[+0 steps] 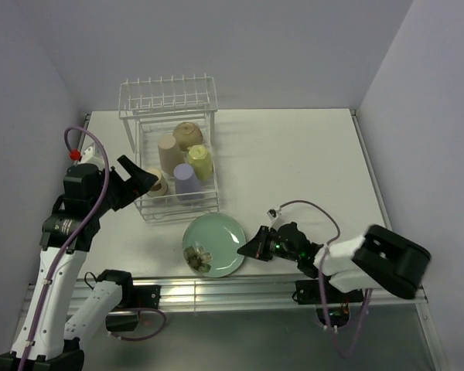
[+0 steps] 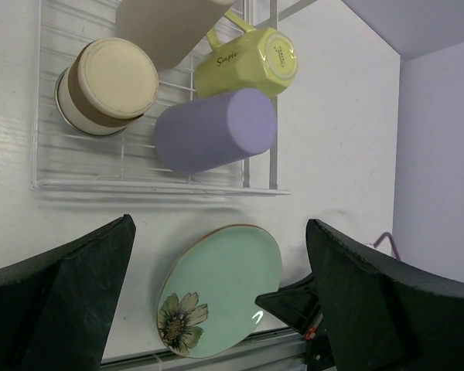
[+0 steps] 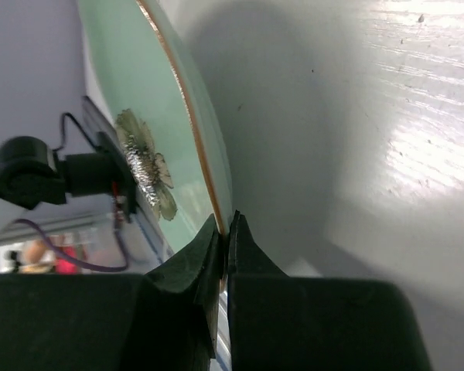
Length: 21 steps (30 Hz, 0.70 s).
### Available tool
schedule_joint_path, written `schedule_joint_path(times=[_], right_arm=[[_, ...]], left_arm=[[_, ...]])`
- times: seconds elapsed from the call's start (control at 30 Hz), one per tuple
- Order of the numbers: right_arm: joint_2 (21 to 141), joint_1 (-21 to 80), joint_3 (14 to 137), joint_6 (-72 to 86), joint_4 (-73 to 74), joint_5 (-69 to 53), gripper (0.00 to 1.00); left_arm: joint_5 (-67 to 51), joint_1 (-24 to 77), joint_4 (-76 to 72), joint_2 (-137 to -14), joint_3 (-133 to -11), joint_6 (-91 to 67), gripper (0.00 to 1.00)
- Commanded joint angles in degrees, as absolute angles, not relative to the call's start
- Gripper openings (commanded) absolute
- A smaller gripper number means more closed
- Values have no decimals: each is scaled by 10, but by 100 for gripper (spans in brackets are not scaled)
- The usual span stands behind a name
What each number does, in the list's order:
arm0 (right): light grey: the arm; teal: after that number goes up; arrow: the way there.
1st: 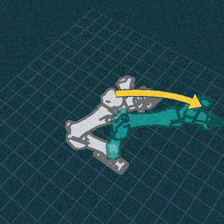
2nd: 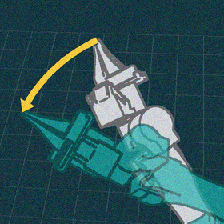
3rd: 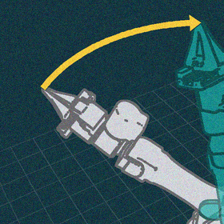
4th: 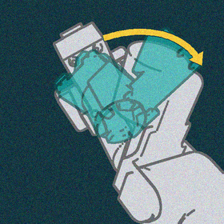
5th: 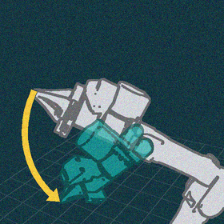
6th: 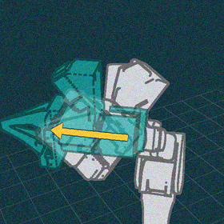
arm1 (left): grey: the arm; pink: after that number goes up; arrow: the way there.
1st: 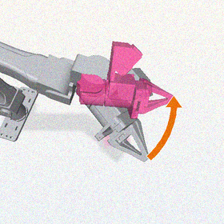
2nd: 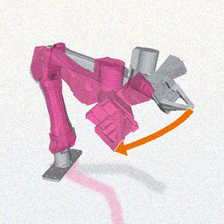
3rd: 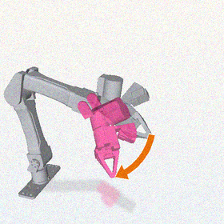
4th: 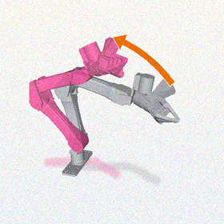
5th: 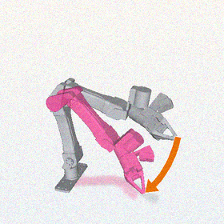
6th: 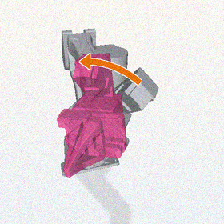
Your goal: Load the mixed dishes into the dish rack
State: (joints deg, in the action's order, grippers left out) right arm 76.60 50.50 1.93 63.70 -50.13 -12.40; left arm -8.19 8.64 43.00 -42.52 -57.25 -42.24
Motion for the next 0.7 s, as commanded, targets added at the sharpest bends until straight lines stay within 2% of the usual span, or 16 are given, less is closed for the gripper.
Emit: schedule_joint_path(times=[0.0, 0.03, 0.1, 0.23, 0.67], right_arm=[[627, 533, 81, 549, -327, -42, 0], [564, 536, 95, 538, -233, -26, 0], [512, 536, 139, 510, -119, 3, 0], [434, 539, 207, 477, 11, 51, 0], [359, 547, 365, 422, 225, 133, 0]], left_arm=[[-94, 85, 414, -415, -567, -412, 99], [-92, 85, 415, -414, -566, -410, 99], [-91, 85, 417, -413, -564, -410, 99], [-103, 85, 409, -410, -559, -416, 99], [-105, 85, 418, -406, -569, -412, 98]])
